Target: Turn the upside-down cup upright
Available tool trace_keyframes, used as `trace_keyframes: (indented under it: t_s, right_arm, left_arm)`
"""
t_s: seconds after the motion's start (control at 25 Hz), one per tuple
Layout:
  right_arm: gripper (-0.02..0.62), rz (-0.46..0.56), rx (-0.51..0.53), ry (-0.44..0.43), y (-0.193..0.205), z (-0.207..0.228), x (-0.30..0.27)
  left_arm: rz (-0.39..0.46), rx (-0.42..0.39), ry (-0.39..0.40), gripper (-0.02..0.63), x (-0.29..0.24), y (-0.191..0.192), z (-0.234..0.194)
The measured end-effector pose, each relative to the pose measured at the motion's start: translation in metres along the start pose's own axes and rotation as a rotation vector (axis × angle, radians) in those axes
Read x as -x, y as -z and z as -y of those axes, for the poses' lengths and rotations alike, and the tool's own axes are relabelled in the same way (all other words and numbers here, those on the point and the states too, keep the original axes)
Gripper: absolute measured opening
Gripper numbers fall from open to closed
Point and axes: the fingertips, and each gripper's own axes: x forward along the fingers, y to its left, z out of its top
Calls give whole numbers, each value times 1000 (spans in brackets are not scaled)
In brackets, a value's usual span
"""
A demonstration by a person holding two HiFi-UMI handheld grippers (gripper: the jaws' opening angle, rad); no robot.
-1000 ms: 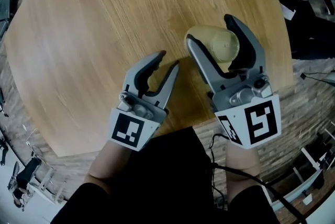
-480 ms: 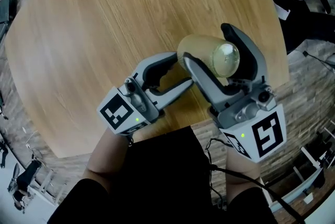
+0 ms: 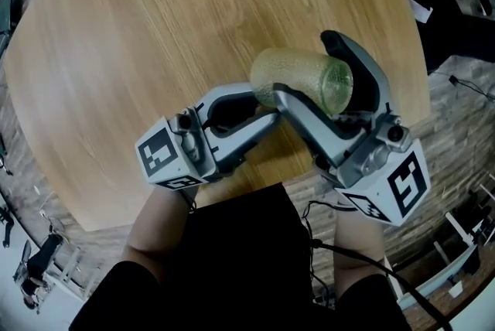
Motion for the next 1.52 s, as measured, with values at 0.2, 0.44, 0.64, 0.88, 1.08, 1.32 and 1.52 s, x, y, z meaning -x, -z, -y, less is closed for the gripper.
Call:
trace_keyframes:
  t_s: [0.2, 0.44, 0.64, 0.88, 1.08, 1.32, 1.52]
  right_arm:
    - [319, 8, -50, -43, 5, 4, 1]
    - [319, 10, -113, -36, 14, 10, -3]
    - [319, 14, -143, -29, 18, 15, -2]
    - [319, -14, -83, 36, 22, 24, 3]
    - [319, -40, -20, 72, 21, 31, 16]
    - [320, -287, 258, 21, 46, 20, 27]
    - [321, -512, 526, -14, 77, 7, 33]
  left_arm:
    - [-15, -24, 22, 78, 1, 1, 4]
    - [-43, -30, 56, 42, 2, 4, 12]
    - [-72, -36, 76, 21, 4, 8, 20]
    - [-88, -61, 35, 20, 4, 11, 16]
    - [-123, -95, -13, 20, 5, 15, 8]
    - [-251, -126, -67, 20, 10, 12, -4]
    - [-398, -232, -98, 21, 7, 12, -4]
